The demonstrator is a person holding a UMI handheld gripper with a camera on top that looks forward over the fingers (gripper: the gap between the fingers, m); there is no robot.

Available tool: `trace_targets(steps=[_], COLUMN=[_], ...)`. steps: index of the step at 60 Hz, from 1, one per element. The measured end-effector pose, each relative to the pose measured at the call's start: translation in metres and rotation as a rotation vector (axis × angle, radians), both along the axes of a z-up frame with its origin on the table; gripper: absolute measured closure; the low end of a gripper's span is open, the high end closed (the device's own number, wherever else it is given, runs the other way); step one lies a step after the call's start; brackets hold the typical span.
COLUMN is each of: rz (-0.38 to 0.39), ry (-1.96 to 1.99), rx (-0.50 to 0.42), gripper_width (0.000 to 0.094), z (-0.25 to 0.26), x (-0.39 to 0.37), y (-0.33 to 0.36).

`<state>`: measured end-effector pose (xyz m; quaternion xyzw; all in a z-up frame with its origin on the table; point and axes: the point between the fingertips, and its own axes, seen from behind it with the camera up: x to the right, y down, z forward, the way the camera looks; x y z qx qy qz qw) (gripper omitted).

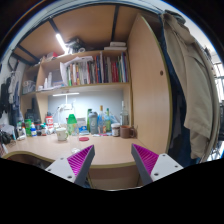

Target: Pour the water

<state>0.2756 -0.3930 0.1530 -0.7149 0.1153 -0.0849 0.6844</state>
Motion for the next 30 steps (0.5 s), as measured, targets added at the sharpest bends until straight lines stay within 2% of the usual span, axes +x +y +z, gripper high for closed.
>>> trace_targets(steps=[15, 30], rz=[-0.019, 0.051], ry=[-0.04, -0.106], rx=[0.022, 0.033], gripper_width=[0.0133, 0.0133], z=[0.005, -0.005], x=[-0.003, -0.035], y=[0.008, 0.037])
